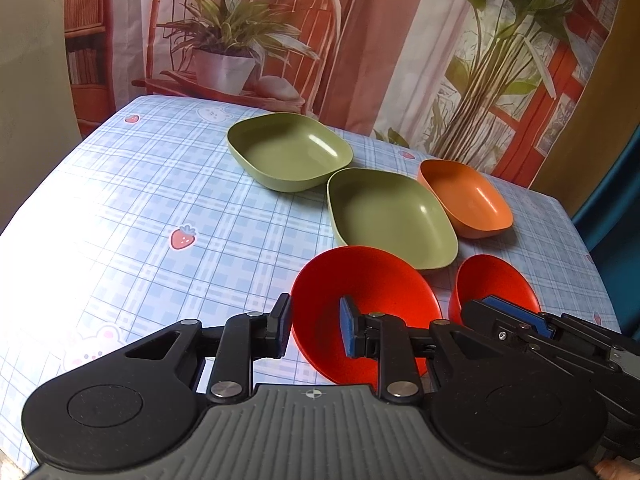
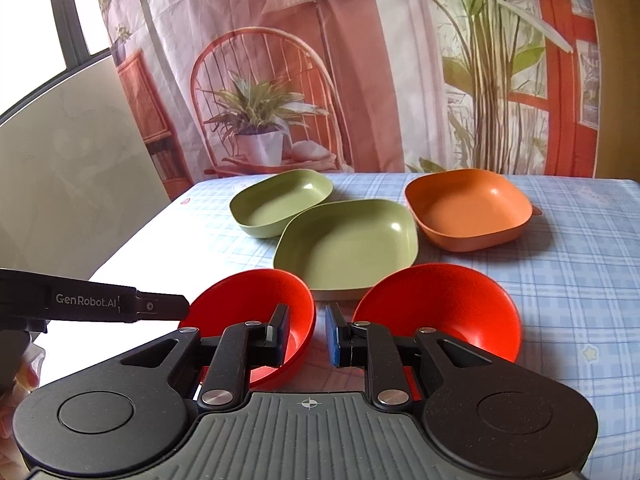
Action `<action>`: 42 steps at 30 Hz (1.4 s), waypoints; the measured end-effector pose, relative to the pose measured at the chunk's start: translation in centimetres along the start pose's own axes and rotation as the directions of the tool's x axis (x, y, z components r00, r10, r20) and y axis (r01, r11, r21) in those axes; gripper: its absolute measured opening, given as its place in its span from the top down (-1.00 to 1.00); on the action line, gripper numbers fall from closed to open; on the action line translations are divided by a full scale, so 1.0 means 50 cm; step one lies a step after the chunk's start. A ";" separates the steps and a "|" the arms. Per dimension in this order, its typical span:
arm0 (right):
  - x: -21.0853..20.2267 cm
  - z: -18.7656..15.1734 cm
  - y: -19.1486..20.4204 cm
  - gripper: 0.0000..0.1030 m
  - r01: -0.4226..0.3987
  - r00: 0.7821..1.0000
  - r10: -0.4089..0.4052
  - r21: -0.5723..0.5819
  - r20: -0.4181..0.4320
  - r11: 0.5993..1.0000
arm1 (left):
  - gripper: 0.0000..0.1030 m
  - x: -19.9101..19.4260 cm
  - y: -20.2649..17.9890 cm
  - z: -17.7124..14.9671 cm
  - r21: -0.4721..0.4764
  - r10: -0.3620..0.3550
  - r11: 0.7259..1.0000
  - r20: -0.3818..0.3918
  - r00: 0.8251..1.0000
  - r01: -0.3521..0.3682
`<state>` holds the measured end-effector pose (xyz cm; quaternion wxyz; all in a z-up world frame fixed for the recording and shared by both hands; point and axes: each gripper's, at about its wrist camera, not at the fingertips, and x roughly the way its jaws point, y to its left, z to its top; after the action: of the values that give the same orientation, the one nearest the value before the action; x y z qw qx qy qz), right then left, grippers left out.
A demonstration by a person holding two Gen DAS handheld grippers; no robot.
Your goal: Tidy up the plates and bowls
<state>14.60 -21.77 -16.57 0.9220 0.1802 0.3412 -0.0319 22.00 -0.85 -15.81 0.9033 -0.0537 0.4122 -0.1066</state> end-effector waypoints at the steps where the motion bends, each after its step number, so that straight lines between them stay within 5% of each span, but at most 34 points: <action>1: -0.006 0.000 -0.007 0.63 0.011 1.000 -0.011 0.002 0.014 1.000 | 0.48 -0.002 -0.004 0.001 0.003 -0.004 1.000 0.005 1.000 0.004; 15: -0.041 -0.023 -0.132 0.63 0.129 0.988 -0.137 0.110 0.075 0.986 | 0.48 0.014 -0.090 0.002 0.087 -0.072 0.994 0.016 0.997 0.070; 26: -0.050 -0.049 -0.191 0.62 0.186 0.971 -0.208 0.169 0.119 0.968 | 0.48 0.075 -0.169 0.017 0.126 -0.122 0.984 -0.044 0.992 0.126; 42: -0.031 -0.081 -0.246 0.62 0.133 0.984 -0.160 0.280 0.077 0.951 | 0.48 0.153 -0.219 0.039 0.178 -0.072 0.980 -0.109 0.991 0.091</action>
<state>8.68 -31.92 -22.25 0.8989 0.2785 0.3000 -0.1559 26.73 -13.28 -18.11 0.8770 0.0181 0.4437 -0.1836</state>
